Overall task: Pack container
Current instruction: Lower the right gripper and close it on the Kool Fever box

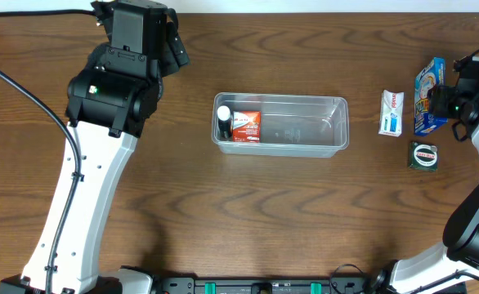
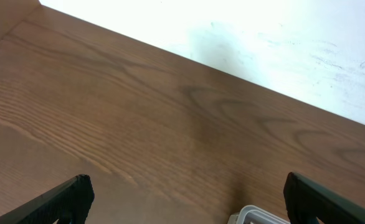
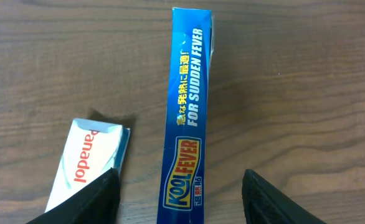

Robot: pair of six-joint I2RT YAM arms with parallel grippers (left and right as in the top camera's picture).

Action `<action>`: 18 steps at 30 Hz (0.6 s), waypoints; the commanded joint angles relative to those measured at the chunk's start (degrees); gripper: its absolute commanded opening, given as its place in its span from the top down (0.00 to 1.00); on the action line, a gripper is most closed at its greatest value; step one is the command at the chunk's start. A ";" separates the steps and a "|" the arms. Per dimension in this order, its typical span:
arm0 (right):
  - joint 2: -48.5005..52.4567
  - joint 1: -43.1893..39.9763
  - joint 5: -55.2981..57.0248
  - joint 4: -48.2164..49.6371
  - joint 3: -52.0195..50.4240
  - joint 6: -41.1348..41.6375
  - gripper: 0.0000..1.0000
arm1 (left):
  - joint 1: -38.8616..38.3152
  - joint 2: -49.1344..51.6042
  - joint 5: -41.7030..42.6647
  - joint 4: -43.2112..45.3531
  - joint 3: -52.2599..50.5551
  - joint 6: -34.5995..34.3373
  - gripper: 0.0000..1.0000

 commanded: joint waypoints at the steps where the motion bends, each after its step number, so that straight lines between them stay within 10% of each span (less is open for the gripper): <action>1: 0.55 0.39 -0.61 -0.04 0.63 4.59 0.39 | 0.24 -0.15 -0.94 0.00 0.42 0.81 0.02; 18: 2.21 0.50 -0.22 -0.55 0.63 4.81 0.56 | 0.24 -0.15 -0.94 0.00 0.42 0.81 0.02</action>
